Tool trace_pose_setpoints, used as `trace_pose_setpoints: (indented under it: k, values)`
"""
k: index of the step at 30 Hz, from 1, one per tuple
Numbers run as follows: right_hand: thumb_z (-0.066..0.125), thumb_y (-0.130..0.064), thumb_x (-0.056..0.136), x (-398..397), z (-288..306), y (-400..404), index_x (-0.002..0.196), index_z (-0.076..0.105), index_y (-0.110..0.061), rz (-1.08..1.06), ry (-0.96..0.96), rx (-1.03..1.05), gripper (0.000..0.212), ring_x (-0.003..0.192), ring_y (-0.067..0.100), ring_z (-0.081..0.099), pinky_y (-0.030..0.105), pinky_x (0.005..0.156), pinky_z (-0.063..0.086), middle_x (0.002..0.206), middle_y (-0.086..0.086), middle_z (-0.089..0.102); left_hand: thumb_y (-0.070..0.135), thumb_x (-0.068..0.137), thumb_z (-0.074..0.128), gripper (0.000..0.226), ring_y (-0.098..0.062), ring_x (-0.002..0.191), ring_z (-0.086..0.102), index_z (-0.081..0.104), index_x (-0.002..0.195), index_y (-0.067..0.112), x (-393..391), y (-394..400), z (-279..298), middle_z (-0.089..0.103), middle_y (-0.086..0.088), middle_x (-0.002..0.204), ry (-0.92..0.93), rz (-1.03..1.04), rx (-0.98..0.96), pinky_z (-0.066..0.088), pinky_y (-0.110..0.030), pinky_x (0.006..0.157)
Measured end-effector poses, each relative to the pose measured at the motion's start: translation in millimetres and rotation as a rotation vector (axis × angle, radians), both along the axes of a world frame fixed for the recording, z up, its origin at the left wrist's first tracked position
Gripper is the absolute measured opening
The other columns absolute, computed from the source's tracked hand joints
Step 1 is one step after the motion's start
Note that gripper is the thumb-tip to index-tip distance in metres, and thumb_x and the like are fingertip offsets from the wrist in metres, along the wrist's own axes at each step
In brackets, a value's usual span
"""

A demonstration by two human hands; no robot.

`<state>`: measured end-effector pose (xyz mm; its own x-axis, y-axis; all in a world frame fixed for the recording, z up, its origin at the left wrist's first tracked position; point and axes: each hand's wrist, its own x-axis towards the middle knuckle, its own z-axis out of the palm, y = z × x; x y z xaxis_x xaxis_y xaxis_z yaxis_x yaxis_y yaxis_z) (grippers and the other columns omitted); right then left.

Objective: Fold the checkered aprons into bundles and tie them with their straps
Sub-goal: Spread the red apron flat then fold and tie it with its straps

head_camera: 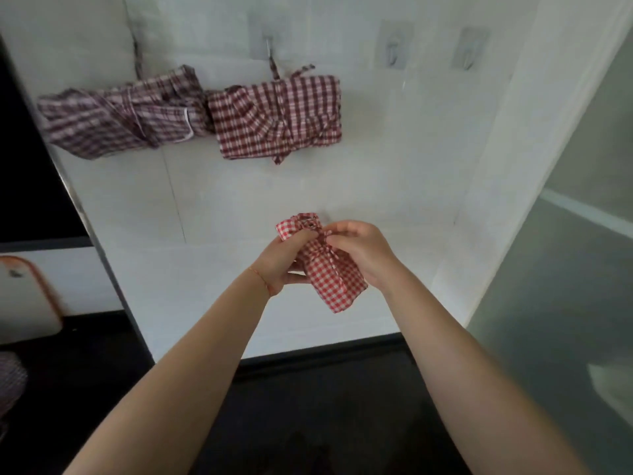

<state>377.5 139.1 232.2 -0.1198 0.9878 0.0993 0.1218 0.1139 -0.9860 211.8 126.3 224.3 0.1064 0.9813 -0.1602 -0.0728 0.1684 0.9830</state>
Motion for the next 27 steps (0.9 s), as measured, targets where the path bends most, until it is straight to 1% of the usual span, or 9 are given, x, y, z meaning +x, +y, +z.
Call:
trace_pose_setpoints:
  k: [4, 7, 9, 11, 13, 16, 21, 24, 27]
  values:
    - [0.071, -0.003, 0.086, 2.1, 37.5, -5.2, 0.094, 0.074, -0.009, -0.054, 0.032, 0.085, 0.01, 0.075, 0.017, 0.067, 0.038, 0.088, 0.057, 0.078, 0.005, 0.072, 0.039, 0.09, 0.065, 0.028, -0.02, 0.089, 0.07, 0.065, 0.109, 0.018, 0.7, -5.6, 42.6, 0.072, -0.004, 0.1, 0.006, -0.045, 0.062, 0.059, -0.032, 0.064]
    - [0.072, -0.004, 0.088, 15.7, 59.3, -7.8, 0.094, 0.071, -0.007, -0.022, 0.0, 0.106, 0.007, 0.069, 0.014, 0.064, 0.028, 0.074, 0.056, 0.078, 0.004, 0.07, 0.041, 0.091, 0.064, 0.03, -0.02, 0.092, 0.07, 0.064, 0.11, 0.018, 10.5, -8.1, 62.6, 0.072, -0.005, 0.103, 0.03, -0.086, 0.1, 0.06, -0.034, 0.067]
    - [0.07, -0.003, 0.089, 26.6, 70.6, -7.8, 0.094, 0.069, -0.005, 0.061, -0.012, 0.062, 0.006, 0.071, 0.014, 0.065, 0.025, 0.072, 0.055, 0.081, 0.005, 0.07, 0.042, 0.092, 0.062, 0.029, -0.02, 0.093, 0.07, 0.064, 0.109, 0.019, 15.4, -6.1, 67.7, 0.072, -0.004, 0.103, 0.048, -0.096, 0.102, 0.06, -0.034, 0.07]
    - [0.066, 0.002, 0.091, 50.0, 88.6, -8.0, 0.101, 0.068, -0.003, 0.164, 0.036, 0.035, 0.012, 0.077, 0.016, 0.068, 0.025, 0.076, 0.056, 0.087, 0.008, 0.07, 0.044, 0.094, 0.058, 0.029, -0.02, 0.092, 0.069, 0.064, 0.107, 0.019, 32.2, -3.0, 80.6, 0.072, -0.004, 0.102, 0.049, -0.084, 0.117, 0.059, -0.035, 0.072]
    - [0.063, 0.004, 0.092, 66.5, 101.6, -5.3, 0.107, 0.068, -0.003, 0.217, 0.026, 0.033, 0.017, 0.081, 0.016, 0.069, 0.024, 0.077, 0.056, 0.09, 0.009, 0.071, 0.045, 0.094, 0.056, 0.033, -0.02, 0.094, 0.069, 0.063, 0.11, 0.017, 45.3, 1.4, 90.0, 0.071, -0.005, 0.103, 0.05, -0.072, 0.111, 0.058, -0.036, 0.075]
    - [0.062, 0.002, 0.093, 86.2, 114.2, -0.5, 0.104, 0.069, -0.005, 0.212, -0.06, 0.083, 0.015, 0.078, 0.016, 0.07, 0.025, 0.077, 0.056, 0.087, 0.008, 0.072, 0.046, 0.094, 0.055, 0.038, -0.02, 0.097, 0.069, 0.063, 0.116, 0.016, 67.6, 9.2, 101.2, 0.072, -0.005, 0.106, 0.079, -0.087, 0.131, 0.059, -0.037, 0.078]
    - [0.069, -0.003, 0.09, 115.4, 132.5, 9.5, 0.097, 0.069, -0.002, 0.186, -0.041, 0.119, 0.007, 0.069, 0.017, 0.07, 0.025, 0.07, 0.058, 0.079, 0.007, 0.073, 0.048, 0.092, 0.056, 0.036, -0.022, 0.101, 0.069, 0.064, 0.111, 0.019, 96.1, 21.4, 118.0, 0.073, -0.005, 0.108, 0.083, -0.087, 0.16, 0.059, -0.04, 0.086]
    - [0.072, -0.006, 0.088, 123.9, 141.0, 17.3, 0.096, 0.069, -0.001, 0.161, -0.071, 0.165, 0.01, 0.062, 0.016, 0.068, 0.025, 0.066, 0.059, 0.076, 0.006, 0.072, 0.048, 0.092, 0.057, 0.036, -0.021, 0.098, 0.07, 0.064, 0.112, 0.019, 108.6, 27.6, 128.0, 0.073, -0.005, 0.107, 0.09, -0.063, 0.19, 0.06, -0.038, 0.082]
    - [0.068, -0.004, 0.09, 132.2, 148.5, 26.0, 0.097, 0.069, -0.002, 0.21, -0.036, 0.178, 0.007, 0.067, 0.016, 0.068, 0.024, 0.068, 0.057, 0.078, 0.005, 0.072, 0.047, 0.092, 0.057, 0.033, -0.021, 0.098, 0.07, 0.064, 0.111, 0.02, 116.1, 33.1, 136.6, 0.073, -0.004, 0.107, 0.081, -0.015, 0.205, 0.059, -0.038, 0.082]
